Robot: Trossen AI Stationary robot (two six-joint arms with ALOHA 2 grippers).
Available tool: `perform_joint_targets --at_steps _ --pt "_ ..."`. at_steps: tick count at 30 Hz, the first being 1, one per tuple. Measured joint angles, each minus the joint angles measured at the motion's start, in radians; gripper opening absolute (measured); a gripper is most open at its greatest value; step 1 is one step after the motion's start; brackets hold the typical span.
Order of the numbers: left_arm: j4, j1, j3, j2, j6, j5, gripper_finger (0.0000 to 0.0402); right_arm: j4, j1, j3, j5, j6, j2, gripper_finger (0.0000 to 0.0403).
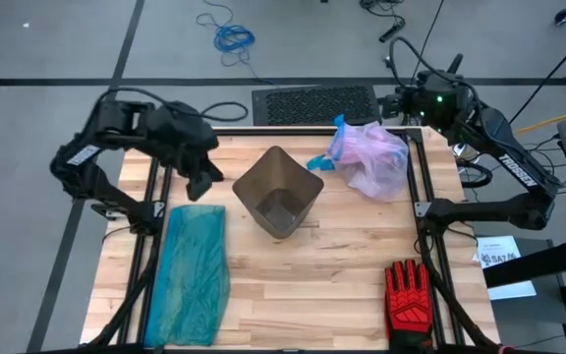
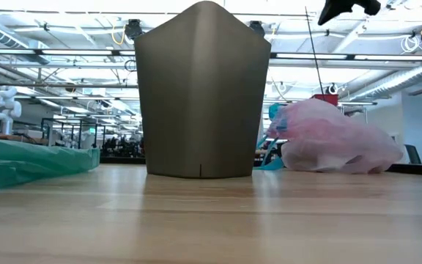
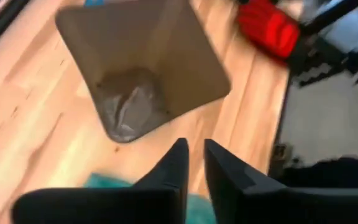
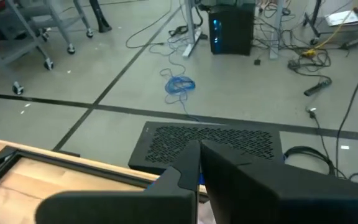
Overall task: Place trash/remove bag and relplace
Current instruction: Insert a new trash bag into the bin
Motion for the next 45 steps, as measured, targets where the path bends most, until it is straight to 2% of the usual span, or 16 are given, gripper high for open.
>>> perform_joint_targets --at_steps 3,7,9,12,16,20,25,29,34,40,45 --pt "0.005 0.014 -0.053 0.001 0.017 -0.079 0.0009 -0.004 0.000 0.001 -0.037 0.000 -0.002 0.0008" --pt "0.007 0.064 -0.149 -0.035 -0.009 -0.288 0.0002 -0.027 0.001 0.001 -0.074 0.006 -0.002 0.0008" --pt "0.006 0.119 -0.216 -0.066 -0.042 -0.317 0.0002 -0.028 0.001 0.001 -0.104 0.012 -0.002 0.0008" --pt "0.003 0.233 -0.356 -0.142 -0.050 -0.265 0.0001 -0.033 0.001 0.001 -0.133 0.009 -0.002 0.0009" --pt "0.001 0.325 -0.567 -0.207 -0.071 -0.162 0.0001 -0.037 0.001 0.001 -0.159 0.006 -0.002 0.0009" --pt "0.005 0.359 -0.748 -0.229 0.070 -0.040 0.0001 -0.037 0.001 0.001 -0.181 0.003 -0.002 0.0009" --pt "0.001 0.355 -0.885 -0.185 0.256 -0.013 0.0001 -0.037 0.001 0.001 -0.183 -0.001 -0.002 0.0009" --pt "0.014 0.356 -0.943 -0.111 0.397 -0.015 0.0019 -0.036 0.000 0.001 -0.201 0.000 -0.002 0.0009" --pt "0.020 0.357 -0.972 -0.016 0.512 -0.012 0.0069 -0.036 0.001 0.001 -0.217 0.006 -0.002 0.0009" --pt "0.080 0.356 -0.972 0.093 0.594 -0.014 0.0130 -0.033 0.001 0.001 -0.237 0.037 -0.002 0.0009" --pt "0.122 0.357 -0.972 0.196 0.615 -0.020 0.0157 -0.021 0.017 0.001 -0.237 0.037 -0.002 0.0009"
